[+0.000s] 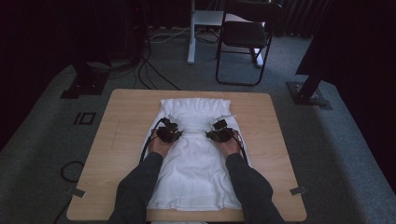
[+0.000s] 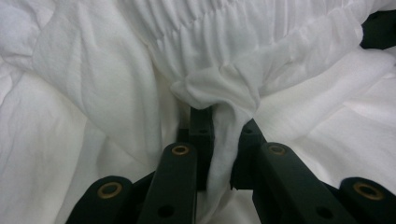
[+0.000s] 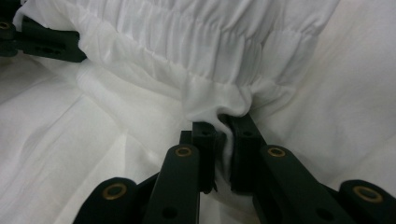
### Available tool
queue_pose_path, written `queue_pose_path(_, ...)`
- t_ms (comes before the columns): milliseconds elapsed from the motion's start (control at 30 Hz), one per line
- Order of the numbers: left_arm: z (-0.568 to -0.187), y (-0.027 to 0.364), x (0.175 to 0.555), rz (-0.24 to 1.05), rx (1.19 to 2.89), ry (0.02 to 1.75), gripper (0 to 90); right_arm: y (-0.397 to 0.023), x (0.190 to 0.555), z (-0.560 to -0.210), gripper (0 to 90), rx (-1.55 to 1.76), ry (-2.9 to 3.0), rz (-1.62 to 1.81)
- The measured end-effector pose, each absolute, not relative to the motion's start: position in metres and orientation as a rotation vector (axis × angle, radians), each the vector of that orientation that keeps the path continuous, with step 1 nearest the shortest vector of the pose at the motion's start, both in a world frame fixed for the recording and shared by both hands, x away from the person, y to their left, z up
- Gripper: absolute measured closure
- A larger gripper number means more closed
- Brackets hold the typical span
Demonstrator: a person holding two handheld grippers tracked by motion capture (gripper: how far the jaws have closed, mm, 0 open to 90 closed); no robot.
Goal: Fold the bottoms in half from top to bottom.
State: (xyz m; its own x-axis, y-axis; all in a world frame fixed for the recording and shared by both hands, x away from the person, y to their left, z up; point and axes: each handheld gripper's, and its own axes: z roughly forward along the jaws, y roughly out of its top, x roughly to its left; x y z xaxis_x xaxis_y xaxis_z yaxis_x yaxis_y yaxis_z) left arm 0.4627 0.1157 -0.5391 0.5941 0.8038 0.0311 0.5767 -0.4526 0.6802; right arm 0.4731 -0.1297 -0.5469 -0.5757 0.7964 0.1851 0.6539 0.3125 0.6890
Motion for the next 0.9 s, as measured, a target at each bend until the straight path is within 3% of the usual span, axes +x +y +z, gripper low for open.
queue_pose_path(267,-0.507,0.124,0.448,0.466,2.102,1.046,84.6,-0.133,0.461,-0.522,83.8,1.229,2.355,1.101)
queue_pose_path(400,-0.462,0.129,0.428,0.505,2.021,0.951,84.7,-0.143,0.445,-0.482,83.9,1.132,2.272,1.210)
queue_pose_path(433,-0.450,0.130,0.423,0.511,2.001,0.930,84.6,-0.147,0.434,-0.458,83.9,1.076,2.223,1.263)
queue_pose_path(667,-0.391,0.137,0.384,0.499,1.886,0.800,84.5,-0.158,0.398,-0.400,84.0,0.925,2.131,1.363)
queue_pose_path(800,-0.392,0.139,0.361,0.471,1.906,0.752,84.1,-0.166,0.373,-0.397,83.9,0.869,2.151,1.376)
queue_pose_path(900,-0.416,0.138,0.343,0.423,1.942,0.743,83.6,-0.170,0.349,-0.428,83.8,0.873,2.229,1.336)
